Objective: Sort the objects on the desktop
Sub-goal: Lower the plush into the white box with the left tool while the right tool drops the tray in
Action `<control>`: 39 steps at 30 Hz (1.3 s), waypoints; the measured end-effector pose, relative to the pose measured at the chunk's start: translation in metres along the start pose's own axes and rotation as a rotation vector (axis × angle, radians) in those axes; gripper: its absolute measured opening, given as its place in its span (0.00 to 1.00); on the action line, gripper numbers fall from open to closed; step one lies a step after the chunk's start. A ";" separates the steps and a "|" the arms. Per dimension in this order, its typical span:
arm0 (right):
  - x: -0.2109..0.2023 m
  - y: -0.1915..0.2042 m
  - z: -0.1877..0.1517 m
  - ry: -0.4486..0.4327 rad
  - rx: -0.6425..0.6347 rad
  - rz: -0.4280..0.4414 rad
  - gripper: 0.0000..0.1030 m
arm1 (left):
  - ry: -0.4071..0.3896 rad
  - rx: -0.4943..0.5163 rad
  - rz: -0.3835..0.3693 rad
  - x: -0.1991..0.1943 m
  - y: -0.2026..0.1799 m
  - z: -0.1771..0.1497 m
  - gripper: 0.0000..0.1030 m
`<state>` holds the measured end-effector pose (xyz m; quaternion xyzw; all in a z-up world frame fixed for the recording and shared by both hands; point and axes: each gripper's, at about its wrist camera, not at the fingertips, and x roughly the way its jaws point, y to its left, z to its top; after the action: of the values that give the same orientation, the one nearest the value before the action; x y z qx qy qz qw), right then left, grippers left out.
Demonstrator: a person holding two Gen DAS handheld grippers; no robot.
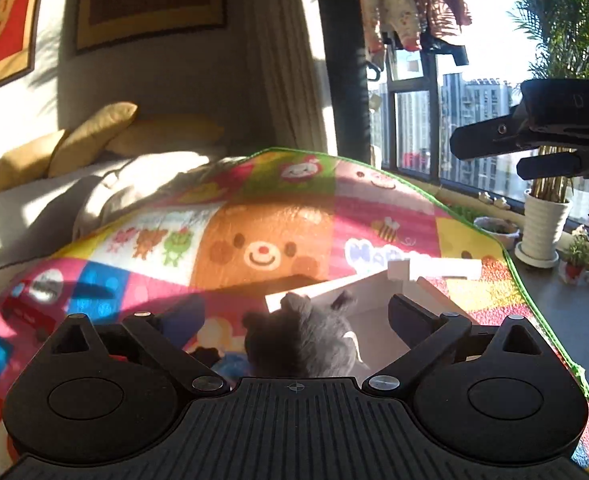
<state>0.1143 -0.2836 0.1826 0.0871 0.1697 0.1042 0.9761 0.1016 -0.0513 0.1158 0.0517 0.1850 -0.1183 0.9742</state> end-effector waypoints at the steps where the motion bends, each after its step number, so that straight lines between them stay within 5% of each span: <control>1: 0.001 -0.001 -0.012 0.021 -0.009 0.010 1.00 | 0.017 -0.008 0.011 -0.006 0.008 -0.013 0.99; 8: -0.001 0.033 -0.133 0.270 -0.159 0.043 1.00 | 0.210 -0.083 0.043 -0.037 0.047 -0.096 1.00; 15: -0.019 0.067 -0.175 0.377 -0.188 0.098 1.00 | 0.291 -0.194 0.119 -0.054 0.065 -0.128 1.00; 20: -0.023 0.074 -0.158 0.243 -0.256 -0.010 1.00 | 0.292 -0.218 0.127 -0.058 0.069 -0.131 1.00; 23: 0.003 0.067 -0.124 0.238 -0.239 0.007 1.00 | 0.294 -0.239 0.106 -0.061 0.069 -0.130 1.00; 29: 0.093 0.050 -0.090 0.444 -0.158 0.063 1.00 | 0.364 -0.228 0.049 -0.059 0.058 -0.118 1.00; 32: 0.121 0.055 -0.093 0.498 -0.248 0.010 0.99 | 0.376 -0.167 0.045 -0.061 0.047 -0.113 1.00; 36: 0.126 0.071 -0.096 0.225 -0.559 -0.414 0.97 | 0.380 -0.110 0.024 -0.065 0.037 -0.111 1.00; 37: 0.120 0.073 -0.095 0.178 -0.583 -0.437 0.97 | 0.379 -0.104 0.018 -0.065 0.036 -0.111 1.00; 39: 0.101 0.071 -0.085 0.163 -0.498 -0.326 0.97 | 0.378 -0.086 0.014 -0.066 0.034 -0.112 1.00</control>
<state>0.1649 -0.1798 0.0869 -0.1919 0.2282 -0.0089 0.9545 0.0114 0.0119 0.0382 0.0327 0.3691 -0.0920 0.9243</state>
